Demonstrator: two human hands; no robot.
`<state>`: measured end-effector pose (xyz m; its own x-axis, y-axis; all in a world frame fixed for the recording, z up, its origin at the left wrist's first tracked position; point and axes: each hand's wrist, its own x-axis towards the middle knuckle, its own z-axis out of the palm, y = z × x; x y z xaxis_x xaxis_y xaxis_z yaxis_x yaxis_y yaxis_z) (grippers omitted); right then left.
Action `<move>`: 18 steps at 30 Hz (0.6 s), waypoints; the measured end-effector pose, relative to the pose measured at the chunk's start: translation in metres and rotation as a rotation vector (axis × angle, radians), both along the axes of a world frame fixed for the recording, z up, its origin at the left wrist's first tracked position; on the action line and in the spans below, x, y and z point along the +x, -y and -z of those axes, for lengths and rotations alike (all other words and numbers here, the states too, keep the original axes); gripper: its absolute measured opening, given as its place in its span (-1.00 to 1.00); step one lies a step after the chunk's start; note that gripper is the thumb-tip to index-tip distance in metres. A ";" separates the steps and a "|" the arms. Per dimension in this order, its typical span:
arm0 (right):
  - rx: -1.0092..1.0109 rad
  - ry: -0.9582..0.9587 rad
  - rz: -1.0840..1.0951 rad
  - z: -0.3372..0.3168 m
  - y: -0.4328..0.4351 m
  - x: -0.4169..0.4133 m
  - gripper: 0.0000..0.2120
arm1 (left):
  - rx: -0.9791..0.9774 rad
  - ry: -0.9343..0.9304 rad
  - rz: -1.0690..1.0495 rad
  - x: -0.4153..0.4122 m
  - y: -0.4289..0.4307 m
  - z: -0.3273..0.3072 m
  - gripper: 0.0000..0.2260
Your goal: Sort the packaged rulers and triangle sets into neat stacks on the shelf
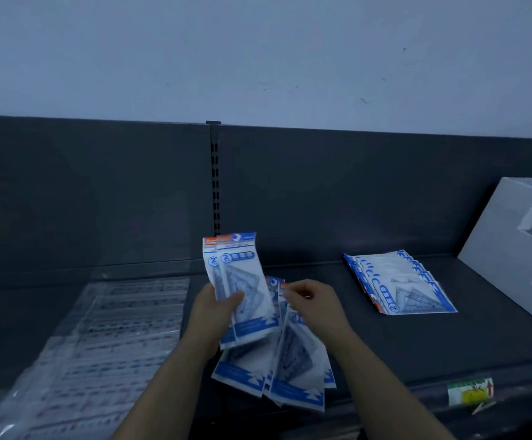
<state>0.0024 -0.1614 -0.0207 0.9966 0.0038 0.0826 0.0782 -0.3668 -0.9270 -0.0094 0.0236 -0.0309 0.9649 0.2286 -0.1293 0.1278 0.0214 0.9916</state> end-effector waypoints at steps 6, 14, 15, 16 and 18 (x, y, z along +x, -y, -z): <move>-0.756 -0.389 0.038 0.019 0.037 -0.021 -0.15 | 0.015 -0.120 0.048 -0.014 -0.002 0.007 -0.88; -0.304 -0.402 0.085 0.026 0.032 -0.027 -0.29 | 0.066 -0.161 0.081 -0.023 0.007 0.020 -0.88; -0.169 -0.387 0.115 0.028 0.036 -0.028 -0.45 | 0.070 -0.158 0.078 -0.024 0.007 0.019 -0.89; -0.047 -0.370 0.153 0.031 0.041 -0.028 -0.61 | 0.071 -0.155 0.076 -0.025 0.007 0.019 -0.90; 0.065 -0.329 0.221 0.035 0.051 -0.029 -0.79 | 0.057 -0.152 0.066 -0.025 0.008 0.019 -0.92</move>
